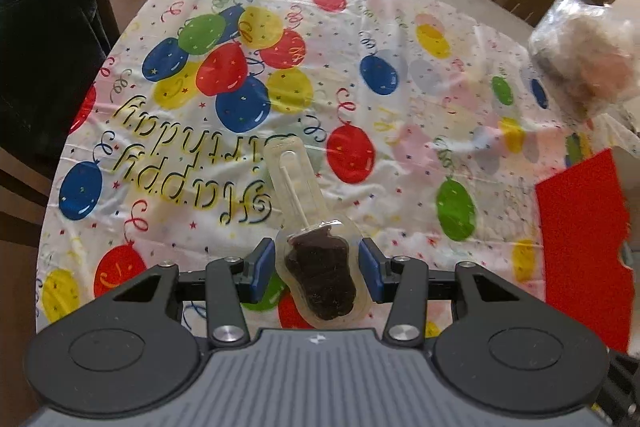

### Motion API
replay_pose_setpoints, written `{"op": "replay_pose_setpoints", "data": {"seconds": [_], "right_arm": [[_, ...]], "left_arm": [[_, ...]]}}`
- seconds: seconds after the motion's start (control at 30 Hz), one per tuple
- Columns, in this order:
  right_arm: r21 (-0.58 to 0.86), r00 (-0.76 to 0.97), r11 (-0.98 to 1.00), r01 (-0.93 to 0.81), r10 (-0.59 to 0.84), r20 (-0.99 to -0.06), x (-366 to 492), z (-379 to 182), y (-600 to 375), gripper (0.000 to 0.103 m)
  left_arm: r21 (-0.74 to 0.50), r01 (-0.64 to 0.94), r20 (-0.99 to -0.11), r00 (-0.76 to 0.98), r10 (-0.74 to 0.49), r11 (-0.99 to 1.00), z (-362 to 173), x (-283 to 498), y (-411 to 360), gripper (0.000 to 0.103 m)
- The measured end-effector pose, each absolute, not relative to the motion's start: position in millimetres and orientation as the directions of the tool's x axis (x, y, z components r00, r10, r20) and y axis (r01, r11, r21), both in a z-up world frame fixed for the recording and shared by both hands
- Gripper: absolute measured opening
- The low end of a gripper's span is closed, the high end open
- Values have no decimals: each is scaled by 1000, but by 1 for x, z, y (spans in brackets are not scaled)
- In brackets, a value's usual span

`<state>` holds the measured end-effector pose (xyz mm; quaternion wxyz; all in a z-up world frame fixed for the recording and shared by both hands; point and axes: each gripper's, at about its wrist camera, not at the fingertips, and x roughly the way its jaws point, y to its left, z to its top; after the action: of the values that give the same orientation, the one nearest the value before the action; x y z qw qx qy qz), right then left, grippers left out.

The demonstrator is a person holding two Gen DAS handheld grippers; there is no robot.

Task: Organize snacks
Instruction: 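Lift and carry both held snacks over the open red box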

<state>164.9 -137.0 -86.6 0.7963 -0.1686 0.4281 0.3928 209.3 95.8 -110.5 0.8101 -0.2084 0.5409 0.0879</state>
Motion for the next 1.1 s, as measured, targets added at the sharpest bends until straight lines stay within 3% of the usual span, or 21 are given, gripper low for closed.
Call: {"op": "replay_pose_setpoints", "data": {"seconds": [0.5, 1.1], "right_arm": [[55, 478, 737, -673, 490, -729, 159, -23, -202, 39], [-32, 631, 824, -565, 407, -660, 186, 10, -303, 39]], "left_arm": [[-312, -229, -841, 519, -156, 922, -37, 176, 45, 45], [-277, 16, -778, 584, -234, 961, 23, 197, -95, 45]]}}
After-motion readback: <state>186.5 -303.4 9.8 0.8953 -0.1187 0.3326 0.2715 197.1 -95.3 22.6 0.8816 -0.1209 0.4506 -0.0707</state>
